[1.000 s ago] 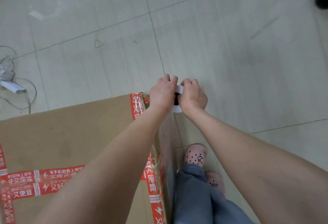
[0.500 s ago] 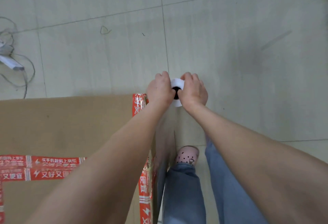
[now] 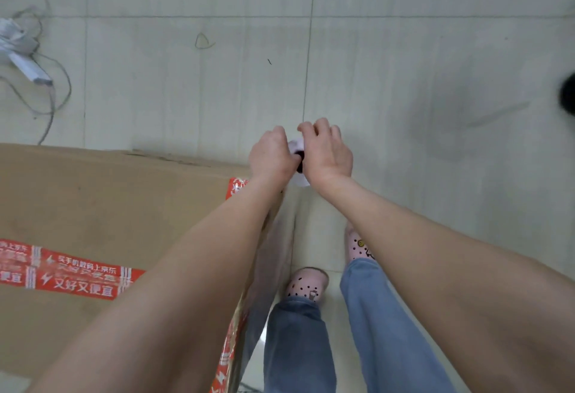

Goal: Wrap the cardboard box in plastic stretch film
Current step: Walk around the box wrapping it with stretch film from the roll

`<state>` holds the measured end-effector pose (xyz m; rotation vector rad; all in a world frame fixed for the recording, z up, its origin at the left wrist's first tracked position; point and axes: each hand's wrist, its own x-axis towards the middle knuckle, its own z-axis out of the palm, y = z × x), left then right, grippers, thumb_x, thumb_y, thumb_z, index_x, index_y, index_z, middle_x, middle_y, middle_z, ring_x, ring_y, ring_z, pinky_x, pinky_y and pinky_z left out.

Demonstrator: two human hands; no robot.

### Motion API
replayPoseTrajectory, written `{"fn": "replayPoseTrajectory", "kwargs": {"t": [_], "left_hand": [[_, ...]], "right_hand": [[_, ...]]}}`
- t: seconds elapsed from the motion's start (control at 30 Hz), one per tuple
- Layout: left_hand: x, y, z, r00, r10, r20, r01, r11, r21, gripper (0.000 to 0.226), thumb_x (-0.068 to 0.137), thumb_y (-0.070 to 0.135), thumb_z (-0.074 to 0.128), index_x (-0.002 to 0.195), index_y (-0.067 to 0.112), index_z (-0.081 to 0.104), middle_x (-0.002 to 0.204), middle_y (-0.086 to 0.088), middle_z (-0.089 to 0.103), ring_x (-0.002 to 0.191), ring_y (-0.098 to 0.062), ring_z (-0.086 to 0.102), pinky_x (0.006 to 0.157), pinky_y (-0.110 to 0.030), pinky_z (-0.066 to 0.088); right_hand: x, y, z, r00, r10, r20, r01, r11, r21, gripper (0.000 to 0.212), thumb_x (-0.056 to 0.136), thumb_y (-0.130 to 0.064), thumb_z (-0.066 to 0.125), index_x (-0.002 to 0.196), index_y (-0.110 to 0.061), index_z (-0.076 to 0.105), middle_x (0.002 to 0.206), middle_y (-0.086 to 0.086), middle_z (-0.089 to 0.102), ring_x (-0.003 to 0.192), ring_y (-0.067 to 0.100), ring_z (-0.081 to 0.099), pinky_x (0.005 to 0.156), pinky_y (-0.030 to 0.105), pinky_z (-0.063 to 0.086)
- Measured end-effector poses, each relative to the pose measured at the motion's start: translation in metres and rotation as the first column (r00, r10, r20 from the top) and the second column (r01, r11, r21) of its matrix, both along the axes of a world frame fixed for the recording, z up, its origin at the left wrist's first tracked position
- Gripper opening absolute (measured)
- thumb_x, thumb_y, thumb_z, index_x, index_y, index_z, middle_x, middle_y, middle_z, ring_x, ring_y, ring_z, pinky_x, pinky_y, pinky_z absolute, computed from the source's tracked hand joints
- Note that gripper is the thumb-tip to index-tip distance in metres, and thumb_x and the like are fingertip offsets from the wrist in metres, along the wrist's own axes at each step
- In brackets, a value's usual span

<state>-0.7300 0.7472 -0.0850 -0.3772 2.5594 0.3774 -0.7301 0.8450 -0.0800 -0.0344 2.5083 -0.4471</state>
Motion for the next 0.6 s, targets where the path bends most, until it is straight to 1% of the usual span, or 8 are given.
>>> {"fn": "replayPoseTrajectory", "kwargs": {"t": [0.07,0.1,0.13,0.27,0.37,0.47,0.53,0.6], "left_hand": [[-0.007,-0.006,0.0,0.996,0.087,0.023,-0.087,0.996,-0.021,0.025,0.082,0.022,0.058,0.099,0.005,0.052,0.1,-0.014,0.06,0.092,-0.034,0.057,0.063,-0.032,0.031],[-0.01,-0.009,-0.001,0.992,0.121,0.031,-0.12,0.992,-0.025,0.026,0.082,0.023,0.058,0.1,0.005,0.052,0.101,-0.014,0.061,0.092,-0.033,0.057,0.063,-0.032,0.031],[-0.012,-0.011,0.0,0.988,0.147,0.037,-0.146,0.989,-0.031,0.028,0.082,0.023,0.059,0.101,0.004,0.052,0.102,-0.014,0.061,0.092,-0.033,0.056,0.064,-0.032,0.032],[-0.024,-0.024,0.001,0.977,0.211,0.042,-0.209,0.977,-0.053,0.03,0.081,0.023,0.06,0.102,0.004,0.053,0.104,-0.015,0.061,0.095,-0.033,0.057,0.065,-0.032,0.034],[-0.029,-0.032,0.0,0.962,0.27,0.038,-0.269,0.963,-0.035,0.032,0.08,0.024,0.062,0.102,0.003,0.053,0.102,-0.014,0.061,0.094,-0.032,0.057,0.065,-0.032,0.035],[-0.033,-0.04,-0.002,0.949,0.311,0.056,-0.309,0.95,-0.032,0.037,0.08,0.026,0.064,0.105,0.003,0.052,0.103,-0.014,0.061,0.096,-0.031,0.057,0.066,-0.033,0.038],[-0.038,-0.048,-0.003,0.95,0.304,0.07,-0.302,0.953,-0.032,0.037,0.08,0.025,0.064,0.107,0.004,0.051,0.104,-0.013,0.061,0.097,-0.032,0.057,0.067,-0.033,0.038],[-0.045,-0.056,-0.003,0.973,0.218,0.071,-0.215,0.975,-0.049,0.034,0.08,0.022,0.062,0.109,0.006,0.052,0.105,-0.012,0.06,0.096,-0.031,0.057,0.067,-0.033,0.038]], "right_hand": [[-0.005,0.001,-0.004,0.971,-0.211,0.11,0.212,0.977,-0.002,0.042,0.09,-0.021,0.057,0.13,-0.02,0.044,0.127,0.006,0.044,0.113,0.028,0.049,0.068,0.033,0.037],[-0.009,0.001,-0.006,0.95,-0.272,0.155,0.276,0.961,-0.007,0.041,0.089,-0.025,0.059,0.127,-0.019,0.046,0.124,0.006,0.046,0.109,0.029,0.054,0.069,0.033,0.038],[-0.012,0.0,-0.007,0.939,-0.289,0.187,0.297,0.955,-0.015,0.04,0.088,-0.028,0.06,0.124,-0.018,0.047,0.121,0.006,0.049,0.106,0.03,0.056,0.069,0.032,0.038],[-0.032,-0.012,-0.005,0.96,-0.231,0.157,0.244,0.968,-0.067,0.03,0.088,-0.022,0.056,0.117,-0.017,0.053,0.117,0.006,0.054,0.104,0.03,0.057,0.069,0.03,0.036],[-0.049,-0.021,-0.006,0.989,-0.115,0.092,0.123,0.99,-0.076,0.03,0.089,-0.018,0.054,0.119,-0.017,0.053,0.119,0.006,0.054,0.106,0.03,0.057,0.071,0.029,0.036],[-0.06,-0.03,-0.01,0.998,-0.027,0.051,0.03,0.998,-0.062,0.026,0.089,-0.016,0.051,0.115,-0.018,0.054,0.117,0.004,0.054,0.103,0.029,0.057,0.069,0.028,0.034],[-0.065,-0.037,-0.011,0.999,-0.004,0.042,0.007,0.998,-0.07,0.026,0.088,-0.015,0.05,0.113,-0.019,0.055,0.115,0.004,0.054,0.101,0.029,0.057,0.068,0.029,0.034],[-0.068,-0.044,-0.009,0.998,-0.004,0.062,0.01,0.995,-0.097,0.027,0.088,-0.016,0.051,0.115,-0.021,0.056,0.116,0.004,0.054,0.102,0.028,0.057,0.07,0.03,0.038]]}}
